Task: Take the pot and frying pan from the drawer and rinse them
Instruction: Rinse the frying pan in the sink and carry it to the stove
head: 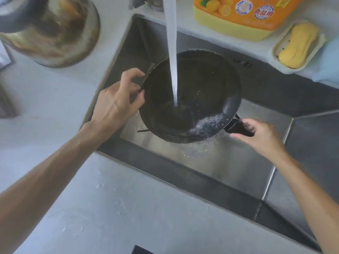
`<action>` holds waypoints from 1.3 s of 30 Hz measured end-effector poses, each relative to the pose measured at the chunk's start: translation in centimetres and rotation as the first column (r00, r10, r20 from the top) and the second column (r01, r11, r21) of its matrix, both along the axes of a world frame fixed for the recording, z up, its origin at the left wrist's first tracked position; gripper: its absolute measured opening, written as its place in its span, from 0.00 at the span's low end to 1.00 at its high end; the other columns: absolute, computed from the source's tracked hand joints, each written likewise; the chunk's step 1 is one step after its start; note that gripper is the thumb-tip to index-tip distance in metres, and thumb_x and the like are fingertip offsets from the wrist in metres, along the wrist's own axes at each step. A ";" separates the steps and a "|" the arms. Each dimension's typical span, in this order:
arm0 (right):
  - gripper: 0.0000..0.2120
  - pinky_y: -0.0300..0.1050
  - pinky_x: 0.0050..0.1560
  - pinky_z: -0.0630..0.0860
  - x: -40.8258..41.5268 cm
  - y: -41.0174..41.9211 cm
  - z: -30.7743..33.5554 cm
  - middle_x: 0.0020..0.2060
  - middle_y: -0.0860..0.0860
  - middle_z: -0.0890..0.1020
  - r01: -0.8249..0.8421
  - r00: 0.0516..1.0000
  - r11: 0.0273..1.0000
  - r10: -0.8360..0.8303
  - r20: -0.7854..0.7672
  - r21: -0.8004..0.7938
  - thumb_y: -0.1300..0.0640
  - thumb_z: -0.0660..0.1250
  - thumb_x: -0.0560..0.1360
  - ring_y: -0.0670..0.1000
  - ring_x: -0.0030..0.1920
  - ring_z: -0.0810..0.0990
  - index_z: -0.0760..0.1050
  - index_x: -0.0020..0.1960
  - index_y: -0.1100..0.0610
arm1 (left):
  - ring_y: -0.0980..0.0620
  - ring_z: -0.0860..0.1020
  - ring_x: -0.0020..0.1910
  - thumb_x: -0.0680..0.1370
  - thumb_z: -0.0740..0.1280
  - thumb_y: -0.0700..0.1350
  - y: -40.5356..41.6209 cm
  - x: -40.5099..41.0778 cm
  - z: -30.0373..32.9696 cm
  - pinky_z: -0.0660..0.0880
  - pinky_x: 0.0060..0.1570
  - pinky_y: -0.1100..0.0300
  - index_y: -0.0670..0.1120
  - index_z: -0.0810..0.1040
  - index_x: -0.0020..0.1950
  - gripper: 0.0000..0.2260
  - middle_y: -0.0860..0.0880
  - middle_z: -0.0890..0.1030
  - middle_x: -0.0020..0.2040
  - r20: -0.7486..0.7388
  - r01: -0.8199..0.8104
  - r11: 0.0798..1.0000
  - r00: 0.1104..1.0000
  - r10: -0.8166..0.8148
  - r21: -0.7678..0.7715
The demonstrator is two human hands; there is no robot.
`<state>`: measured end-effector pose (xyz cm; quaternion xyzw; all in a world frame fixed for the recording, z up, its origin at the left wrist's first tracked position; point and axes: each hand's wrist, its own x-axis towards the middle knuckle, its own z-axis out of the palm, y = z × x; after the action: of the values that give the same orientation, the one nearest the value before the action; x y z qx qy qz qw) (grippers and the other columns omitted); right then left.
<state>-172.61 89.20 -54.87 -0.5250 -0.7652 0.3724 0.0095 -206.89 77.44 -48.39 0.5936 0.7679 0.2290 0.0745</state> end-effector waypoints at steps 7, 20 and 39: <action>0.14 0.49 0.42 0.68 0.1 -0.2 1.3 0.38 0.55 0.81 -0.026 1.000 0.871 0.026 0.006 0.490 0.54 0.75 0.67 0.56 0.40 0.76 0.78 0.48 0.60 | 0.42 0.82 0.49 0.73 0.69 0.39 0.3 -1.5 -3.6 0.73 0.52 0.59 0.44 0.67 0.72 0.27 0.42 0.84 0.49 0.098 -0.090 0.991 0.990 0.099 -0.095; 0.16 0.48 0.37 0.64 1.3 3.9 4.1 0.33 0.54 0.81 -0.209 0.970 0.318 0.186 0.156 0.925 0.65 0.68 0.72 0.55 0.34 0.72 0.79 0.58 0.56 | 0.51 0.76 0.63 0.74 0.61 0.27 1.4 -2.0 -4.2 0.72 0.63 0.57 0.45 0.65 0.73 0.29 0.47 0.78 0.64 0.913 0.201 0.941 0.363 0.186 -0.272; 0.23 0.39 0.50 0.73 -3.7 0.0 -2.3 0.44 0.37 0.80 -0.117 0.956 0.966 0.046 -0.289 -0.232 0.61 0.75 0.67 0.46 0.47 0.79 0.73 0.59 0.50 | 0.52 0.80 0.50 0.71 0.70 0.52 2.3 -2.0 4.6 0.74 0.61 0.51 0.49 0.73 0.68 0.25 0.49 0.84 0.51 0.792 0.103 0.988 0.609 0.028 -0.114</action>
<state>-176.31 89.19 -57.15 -0.4316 -0.7250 0.5354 0.0375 -208.93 79.78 -43.82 0.4400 0.6582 0.4084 0.4543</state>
